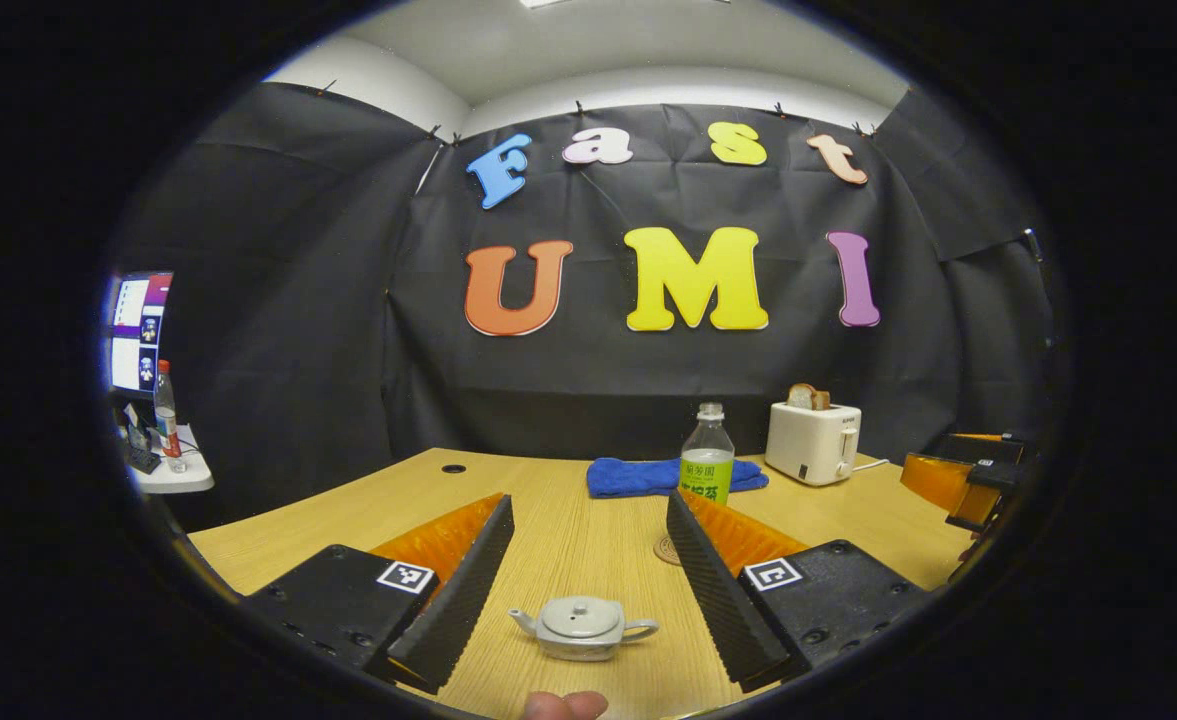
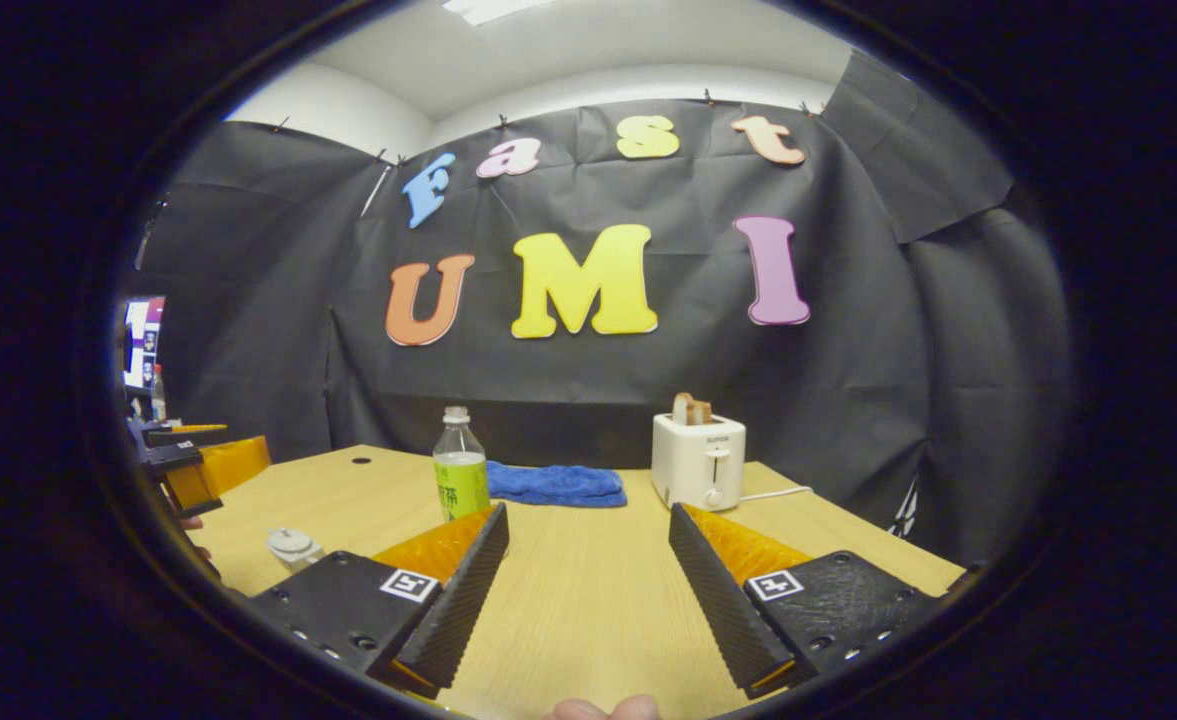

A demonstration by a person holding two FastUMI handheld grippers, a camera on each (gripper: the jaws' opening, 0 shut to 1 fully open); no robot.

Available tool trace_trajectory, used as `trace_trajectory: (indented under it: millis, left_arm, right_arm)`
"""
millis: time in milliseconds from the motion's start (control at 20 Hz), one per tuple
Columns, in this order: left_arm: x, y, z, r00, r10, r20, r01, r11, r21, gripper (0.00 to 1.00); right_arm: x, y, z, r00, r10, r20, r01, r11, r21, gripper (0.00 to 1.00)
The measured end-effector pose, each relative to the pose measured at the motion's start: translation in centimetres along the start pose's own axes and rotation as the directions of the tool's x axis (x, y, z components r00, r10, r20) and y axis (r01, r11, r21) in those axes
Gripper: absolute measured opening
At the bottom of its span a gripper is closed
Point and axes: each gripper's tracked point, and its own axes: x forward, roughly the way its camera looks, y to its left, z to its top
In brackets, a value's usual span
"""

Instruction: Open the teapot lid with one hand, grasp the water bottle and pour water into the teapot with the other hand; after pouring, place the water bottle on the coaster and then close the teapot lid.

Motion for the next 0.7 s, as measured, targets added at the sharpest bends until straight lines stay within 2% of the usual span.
trace_trajectory:
  millis: [100,300,700]
  left_arm:
    - [-1.1,-0.7,0.6,1.0,0.006,0.022,-0.007,1.0,0.017,0.96]
    - [-2.8,-2.4,0.9,0.999,0.003,0.043,-0.005,0.999,0.051,0.96]
    - [-2.4,-3.9,0.8,0.999,-0.013,0.038,0.011,0.999,0.044,0.96]
  right_arm:
    - [-1.6,0.0,0.0,1.0,-0.006,0.014,0.006,1.0,-0.017,0.94]
    - [-3.5,-0.6,-0.6,1.0,-0.007,0.013,0.008,0.999,-0.044,0.96]
    - [-3.0,-0.9,-0.6,0.999,-0.022,0.027,0.023,0.999,-0.049,0.96]
